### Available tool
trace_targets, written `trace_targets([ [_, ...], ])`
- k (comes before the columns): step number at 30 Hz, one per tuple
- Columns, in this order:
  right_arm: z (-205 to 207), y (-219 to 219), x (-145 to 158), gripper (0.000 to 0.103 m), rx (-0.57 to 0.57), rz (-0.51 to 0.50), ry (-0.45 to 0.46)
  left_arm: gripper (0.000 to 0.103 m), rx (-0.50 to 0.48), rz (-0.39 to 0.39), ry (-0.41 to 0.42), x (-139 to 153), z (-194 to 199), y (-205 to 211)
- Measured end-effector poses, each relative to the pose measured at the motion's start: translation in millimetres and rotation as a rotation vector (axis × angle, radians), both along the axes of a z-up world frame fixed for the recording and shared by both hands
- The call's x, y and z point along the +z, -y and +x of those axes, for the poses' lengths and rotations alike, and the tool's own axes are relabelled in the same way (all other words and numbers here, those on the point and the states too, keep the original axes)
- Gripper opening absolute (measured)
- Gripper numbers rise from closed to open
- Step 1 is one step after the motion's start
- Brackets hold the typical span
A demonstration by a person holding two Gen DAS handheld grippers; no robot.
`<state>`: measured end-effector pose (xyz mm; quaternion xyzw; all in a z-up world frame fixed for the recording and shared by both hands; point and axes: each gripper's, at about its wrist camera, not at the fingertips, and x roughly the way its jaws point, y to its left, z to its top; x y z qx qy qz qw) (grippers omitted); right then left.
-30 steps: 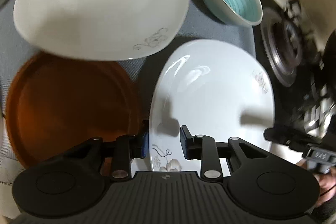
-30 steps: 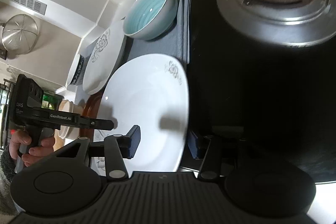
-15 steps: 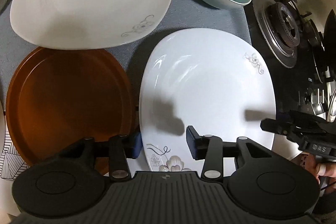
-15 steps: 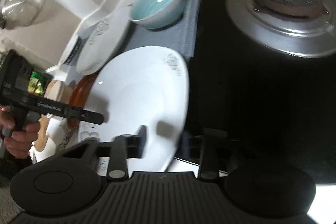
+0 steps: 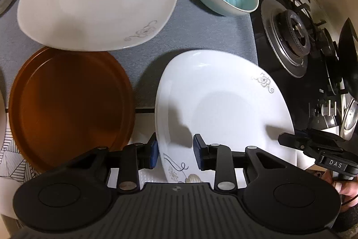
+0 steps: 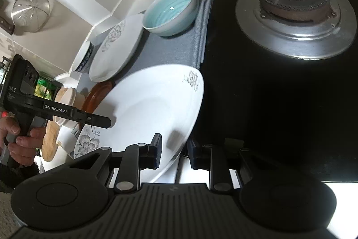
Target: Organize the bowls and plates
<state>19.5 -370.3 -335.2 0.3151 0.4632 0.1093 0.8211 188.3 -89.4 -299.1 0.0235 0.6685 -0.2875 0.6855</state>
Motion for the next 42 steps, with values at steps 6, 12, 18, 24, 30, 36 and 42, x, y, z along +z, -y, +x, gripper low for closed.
trace_targets([
  [6, -6, 13, -23, 0.029, -0.072, 0.156, -0.029, 0.033, 0.029, -0.016, -0.067, -15, 3, -15],
  [12, -2, 23, -55, 0.03, -0.087, 0.371, -0.071, 0.044, 0.025, -0.103, -0.129, -20, 11, -23],
  [18, 4, 13, -52, 0.03, -0.093, 0.349, -0.036, 0.043, 0.005, -0.08, -0.094, -19, 7, -15],
  [24, -3, 11, -22, 0.026, -0.055, 0.269, 0.016, 0.03, 0.07, -0.09, -0.102, -7, 0, -20],
  [30, -7, 9, -2, 0.026, -0.071, 0.256, 0.025, 0.03, 0.052, -0.089, -0.034, 22, 1, -16],
  [36, -2, 5, 18, 0.026, -0.079, 0.253, 0.063, 0.03, 0.096, -0.109, -0.02, 43, 8, -27],
  [42, 12, -9, 27, 0.026, -0.071, 0.263, 0.09, 0.03, 0.13, -0.118, 0.021, 67, 19, -42],
])
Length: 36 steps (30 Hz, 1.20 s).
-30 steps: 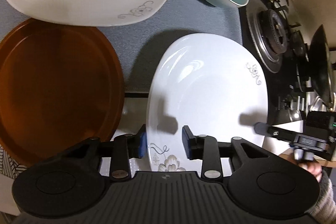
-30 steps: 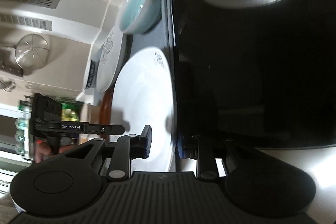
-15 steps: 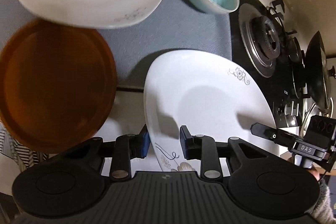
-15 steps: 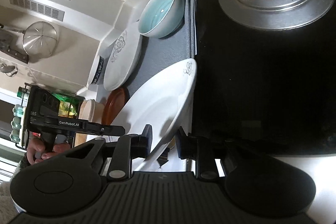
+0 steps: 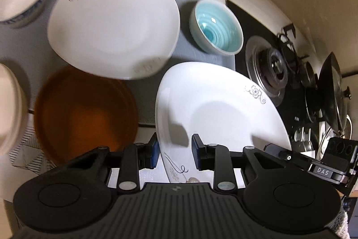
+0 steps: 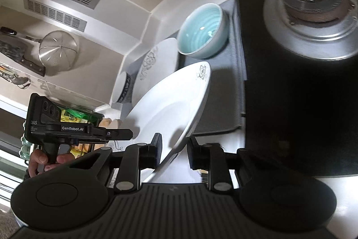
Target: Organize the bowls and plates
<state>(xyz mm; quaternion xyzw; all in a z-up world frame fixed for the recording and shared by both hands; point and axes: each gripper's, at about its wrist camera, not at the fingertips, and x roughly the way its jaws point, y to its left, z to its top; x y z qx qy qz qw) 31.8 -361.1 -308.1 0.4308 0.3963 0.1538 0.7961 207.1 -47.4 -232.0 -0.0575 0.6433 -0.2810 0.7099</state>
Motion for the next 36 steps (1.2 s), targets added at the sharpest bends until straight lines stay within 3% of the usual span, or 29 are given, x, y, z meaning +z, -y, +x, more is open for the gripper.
trace_targets([
  [7, 27, -32, 9, 0.026, 0.016, -0.001, 0.034, 0.03, 0.048, 0.044, 0.05, 16, 19, -27],
  [12, 53, -51, 11, 0.026, 0.011, -0.023, 0.028, 0.03, 0.072, 0.034, 0.057, 17, 42, -48],
  [27, 121, -104, -6, 0.027, -0.054, -0.161, -0.027, 0.03, 0.024, 0.052, 0.019, -29, 128, -79],
  [36, 138, -119, -20, 0.026, -0.109, -0.178, -0.062, 0.031, -0.026, 0.073, 0.017, -47, 150, -81],
])
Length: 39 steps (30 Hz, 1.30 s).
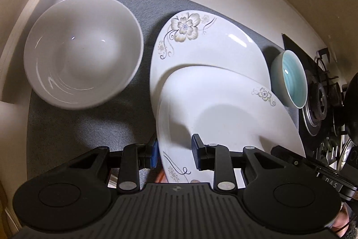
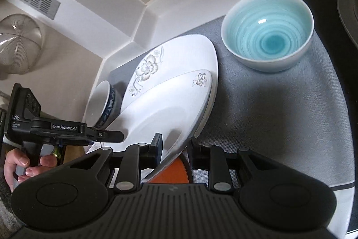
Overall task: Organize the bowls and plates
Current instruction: 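Lower the white plate onto the other square white plate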
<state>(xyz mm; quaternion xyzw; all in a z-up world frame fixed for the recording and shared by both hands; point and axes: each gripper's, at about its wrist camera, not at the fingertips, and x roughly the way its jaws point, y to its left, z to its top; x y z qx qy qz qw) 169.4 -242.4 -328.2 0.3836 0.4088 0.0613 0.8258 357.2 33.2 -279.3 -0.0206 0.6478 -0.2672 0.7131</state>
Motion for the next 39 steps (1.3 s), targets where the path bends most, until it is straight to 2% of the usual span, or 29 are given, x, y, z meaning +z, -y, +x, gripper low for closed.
trace_targets([
  [10, 4, -3, -9, 0.021, -0.005, -0.014, -0.006, 0.031, 0.046, -0.015, 0.024, -5, 6, -3],
  [15, 10, 2, -10, 0.019, -0.007, -0.015, -0.015, 0.033, 0.087, -0.065, -0.06, -12, 17, -14],
  [20, 16, 5, -7, 0.018, -0.009, -0.048, -0.015, 0.033, 0.046, -0.071, -0.021, -2, 10, -20],
  [22, 20, 6, -8, 0.018, -0.008, -0.044, -0.018, 0.032, 0.013, -0.097, -0.017, -1, 1, -21],
  [24, 25, 6, -8, 0.018, -0.01, -0.047, -0.024, 0.022, -0.005, -0.071, 0.021, -2, -7, -21],
  [31, 34, 8, -2, 0.021, 0.027, -0.055, -0.094, 0.016, 0.039, -0.14, 0.001, -2, -9, -37],
  [36, 31, -6, -4, 0.033, 0.095, -0.111, -0.118, 0.013, 0.01, -0.138, 0.058, 6, -10, -36],
  [39, 31, -5, -2, 0.031, 0.065, -0.108, -0.129, 0.012, 0.03, -0.17, 0.009, -1, -4, -39],
])
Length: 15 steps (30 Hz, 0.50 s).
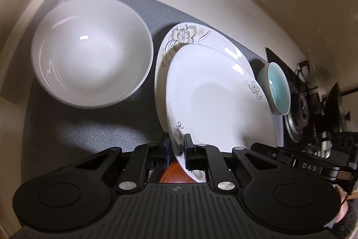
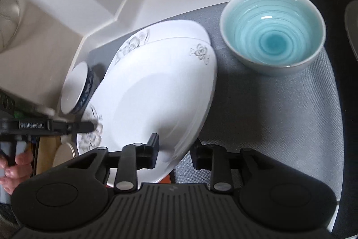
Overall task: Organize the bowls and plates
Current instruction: 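Lower the white plate onto the other square white plate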
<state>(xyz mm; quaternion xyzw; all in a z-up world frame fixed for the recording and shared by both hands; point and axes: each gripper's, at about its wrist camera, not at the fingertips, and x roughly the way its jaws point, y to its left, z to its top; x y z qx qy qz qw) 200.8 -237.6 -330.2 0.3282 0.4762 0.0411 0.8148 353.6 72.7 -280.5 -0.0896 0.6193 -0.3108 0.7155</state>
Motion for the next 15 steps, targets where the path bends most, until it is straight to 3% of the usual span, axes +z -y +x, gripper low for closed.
trace_targets([
  [4, -10, 3, 2, 0.031, -0.02, 0.007, 0.0, 0.012, 0.014, -0.016, -0.01, 0, 2, -2],
  [6, -17, 3, 4, 0.039, -0.041, 0.003, -0.018, 0.013, -0.009, 0.0, 0.036, 5, -3, 0],
  [10, -30, 2, 8, 0.04, -0.059, 0.017, -0.007, 0.013, -0.025, -0.032, 0.059, 5, -8, -4],
  [13, -30, -2, 8, 0.022, -0.06, -0.017, 0.021, 0.013, -0.019, -0.035, 0.038, 0, -6, -6],
  [15, -27, -3, 8, 0.02, -0.07, -0.027, 0.034, 0.013, -0.014, -0.003, 0.059, -2, -4, -3],
])
